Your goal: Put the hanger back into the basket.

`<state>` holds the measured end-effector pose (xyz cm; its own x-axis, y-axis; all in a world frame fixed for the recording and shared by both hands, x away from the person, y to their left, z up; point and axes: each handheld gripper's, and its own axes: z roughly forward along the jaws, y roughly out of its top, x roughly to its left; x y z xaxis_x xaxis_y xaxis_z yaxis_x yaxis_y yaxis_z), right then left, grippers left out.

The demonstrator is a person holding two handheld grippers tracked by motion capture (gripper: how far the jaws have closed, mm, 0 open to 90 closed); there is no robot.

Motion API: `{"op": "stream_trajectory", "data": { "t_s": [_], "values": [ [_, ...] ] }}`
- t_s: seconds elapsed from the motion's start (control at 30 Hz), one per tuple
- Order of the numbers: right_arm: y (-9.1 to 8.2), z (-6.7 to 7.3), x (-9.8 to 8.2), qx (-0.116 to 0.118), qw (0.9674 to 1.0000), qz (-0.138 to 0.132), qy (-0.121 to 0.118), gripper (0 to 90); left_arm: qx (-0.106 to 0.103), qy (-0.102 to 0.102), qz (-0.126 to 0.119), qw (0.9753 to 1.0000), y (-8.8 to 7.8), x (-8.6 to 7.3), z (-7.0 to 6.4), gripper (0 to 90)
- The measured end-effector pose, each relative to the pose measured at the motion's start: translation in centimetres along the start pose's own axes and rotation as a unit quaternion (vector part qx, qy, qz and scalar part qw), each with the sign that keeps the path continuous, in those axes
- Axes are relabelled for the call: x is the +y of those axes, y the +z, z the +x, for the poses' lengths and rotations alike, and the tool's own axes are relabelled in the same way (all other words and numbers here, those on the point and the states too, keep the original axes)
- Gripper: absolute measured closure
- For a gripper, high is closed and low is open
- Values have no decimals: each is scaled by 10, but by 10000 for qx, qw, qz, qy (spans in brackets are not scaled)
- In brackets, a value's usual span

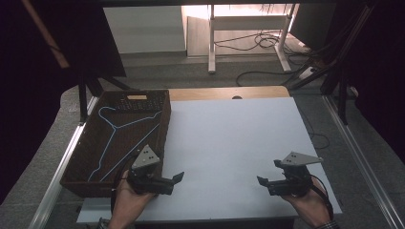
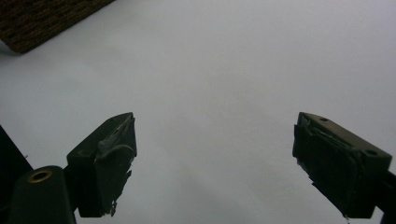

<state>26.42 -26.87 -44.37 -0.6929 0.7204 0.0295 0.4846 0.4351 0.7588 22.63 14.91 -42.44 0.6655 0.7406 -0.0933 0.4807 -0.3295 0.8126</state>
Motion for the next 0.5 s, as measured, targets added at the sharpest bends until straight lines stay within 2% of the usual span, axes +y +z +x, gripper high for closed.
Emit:
{"op": "stream_trajectory", "data": {
  "t_s": [0.5],
  "values": [
    [-16,9,-6,30,9998,-137,-102,108,-140,15,-34,9999,6,-5,-17,5]
  ]
}}
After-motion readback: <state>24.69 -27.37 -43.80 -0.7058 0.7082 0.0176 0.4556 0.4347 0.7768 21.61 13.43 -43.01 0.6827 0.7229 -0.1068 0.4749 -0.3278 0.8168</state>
